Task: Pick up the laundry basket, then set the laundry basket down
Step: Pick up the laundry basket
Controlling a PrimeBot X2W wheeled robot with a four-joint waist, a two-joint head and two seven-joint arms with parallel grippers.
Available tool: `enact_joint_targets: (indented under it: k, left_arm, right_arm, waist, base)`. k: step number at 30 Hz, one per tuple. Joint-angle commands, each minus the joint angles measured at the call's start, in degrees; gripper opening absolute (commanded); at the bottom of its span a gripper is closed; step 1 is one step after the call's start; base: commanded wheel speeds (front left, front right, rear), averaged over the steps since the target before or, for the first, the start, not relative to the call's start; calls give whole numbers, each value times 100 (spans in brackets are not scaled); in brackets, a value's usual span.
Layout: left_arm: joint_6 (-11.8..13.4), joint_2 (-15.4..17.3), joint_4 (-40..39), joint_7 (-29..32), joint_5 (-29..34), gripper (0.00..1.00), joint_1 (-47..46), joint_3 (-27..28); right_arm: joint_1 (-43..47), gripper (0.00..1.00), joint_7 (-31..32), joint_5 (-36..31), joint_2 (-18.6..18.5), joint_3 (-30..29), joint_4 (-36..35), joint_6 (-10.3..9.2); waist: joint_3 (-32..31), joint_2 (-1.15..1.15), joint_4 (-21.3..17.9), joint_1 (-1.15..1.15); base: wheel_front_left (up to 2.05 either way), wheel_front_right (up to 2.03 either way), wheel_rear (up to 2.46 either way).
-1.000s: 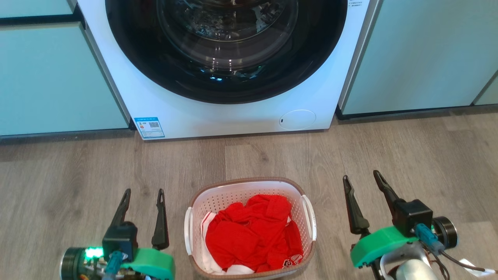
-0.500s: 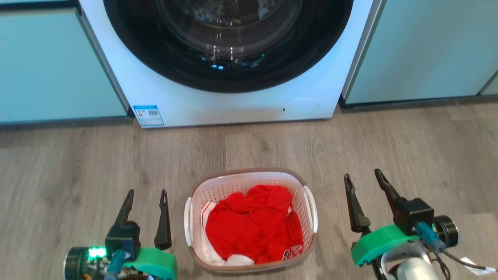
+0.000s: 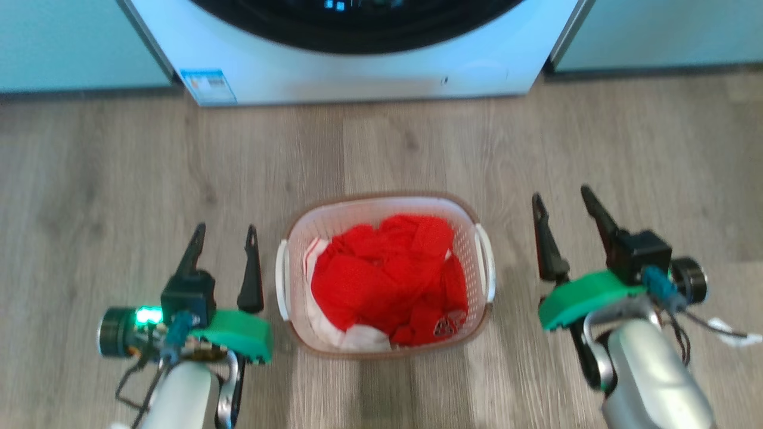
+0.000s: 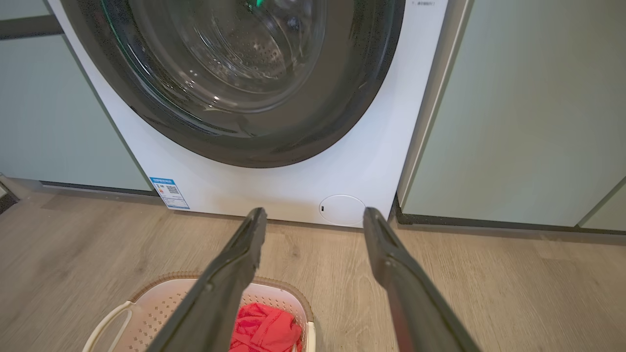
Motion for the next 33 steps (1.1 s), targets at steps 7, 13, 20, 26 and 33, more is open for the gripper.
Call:
enact_joint_targets:
  k: [7,13,20,26,33]
  left_arm:
    - [-54,-19,418,-55,-130,100,-875,219]
    - [-95,-27,1013,-55,-228,100,-1449,225]
    - [-159,-30,1633,-55,-431,100,-1984,54]
    - [-262,-30,2232,-55,-637,100,-2322,-225]
    - [-316,-31,2835,-55,-847,100,-2643,-501]
  right_arm:
    - [-754,100,-77,-58,-47,11,286,35]
    - [-1210,100,-77,-42,-47,-39,754,35]
    - [-1612,100,-77,-9,-47,-61,1389,35]
    - [-1854,100,-77,8,-47,-41,1848,35]
    - [-2040,100,-77,79,-47,20,2159,35]
  waist:
    - [1124,0,46,-1]
    - [1697,0,103,-1]
    - [2191,0,167,-1]
    - [2512,0,212,-1]
    - [2812,0,262,-1]
  base:
    - [0,0,0]
    - [0,0,0]
    - [0,0,0]
    - [0,0,0]
    - [0,0,0]
